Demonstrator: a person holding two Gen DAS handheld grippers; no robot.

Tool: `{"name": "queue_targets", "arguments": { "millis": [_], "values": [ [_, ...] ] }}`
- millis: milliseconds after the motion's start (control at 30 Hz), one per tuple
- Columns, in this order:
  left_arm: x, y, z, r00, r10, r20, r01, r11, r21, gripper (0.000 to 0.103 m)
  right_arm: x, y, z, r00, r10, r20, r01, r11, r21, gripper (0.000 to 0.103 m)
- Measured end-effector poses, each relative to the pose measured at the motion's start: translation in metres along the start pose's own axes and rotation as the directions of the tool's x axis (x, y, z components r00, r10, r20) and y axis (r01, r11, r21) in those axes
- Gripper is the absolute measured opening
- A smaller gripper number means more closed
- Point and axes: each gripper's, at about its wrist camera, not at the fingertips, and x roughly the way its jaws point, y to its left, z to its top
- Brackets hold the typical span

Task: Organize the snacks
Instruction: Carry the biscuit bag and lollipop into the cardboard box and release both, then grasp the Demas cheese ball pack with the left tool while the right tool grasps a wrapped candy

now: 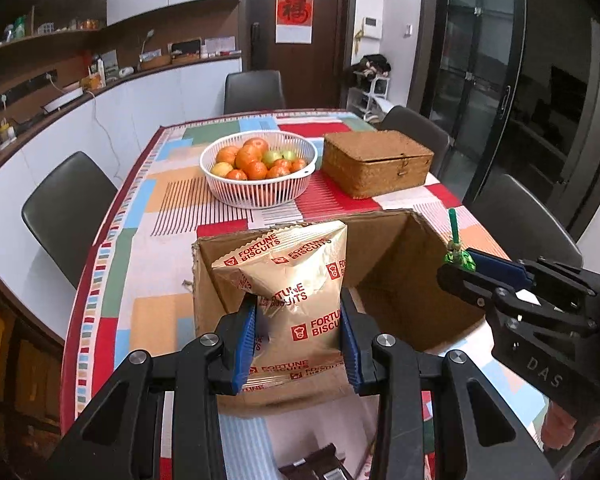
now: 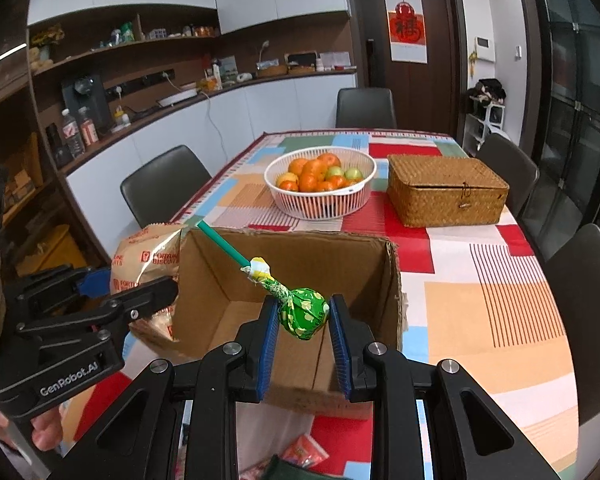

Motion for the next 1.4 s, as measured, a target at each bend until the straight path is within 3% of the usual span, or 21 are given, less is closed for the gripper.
{"name": "queue_targets", "arguments": {
  "millis": [100,167,233,433,633,933,1167,1400],
  "values": [
    [0.008,0.001,0.003,0.999,0.041,0.0,-0.041,0.999,-0.002,0.049,0.012,-0.001,0.004,1.0,-0.013,-0.017,0.013,1.0,-0.002,0.027],
    [0.006,0.002,0.0,0.998,0.065,0.021,-0.064,0.998,-0.011,0.061,0.017,-0.001,0.005,0.999,-0.031,-0.026,0.031,0.999,-0.008,0.036],
    [0.001,0.005,-0.004,0.998,0.052,0.031,-0.052,0.998,-0.023,0.061,0.016,-0.002,0.005,0.998,-0.055,-0.019,0.055,0.998,-0.008,0.045],
    [-0.03,0.002,-0.018,0.993,0.057,0.099,-0.055,0.998,-0.022,0.064,-0.008,0.01,-0.006,0.997,-0.081,0.019,0.082,0.995,-0.065,0.045],
    [-0.067,-0.012,-0.041,0.986,0.042,0.161,-0.043,0.999,0.006,0.066,-0.04,0.02,-0.025,0.997,-0.055,0.05,0.059,0.995,-0.078,0.045],
    [-0.1,-0.047,-0.08,0.981,0.001,0.193,-0.015,0.997,0.071,0.069,-0.085,0.019,-0.067,0.996,-0.049,0.074,0.054,0.996,-0.072,0.045],
    [-0.111,-0.07,-0.111,0.985,-0.032,0.171,0.01,0.992,0.127,0.072,-0.11,0.008,-0.096,0.996,-0.052,0.072,0.055,0.998,-0.037,0.045],
    [-0.101,-0.086,-0.141,0.992,-0.095,0.082,0.084,0.988,0.132,0.072,-0.118,0.003,-0.131,0.998,-0.063,0.025,0.063,0.998,-0.022,0.045]
  ]
}}
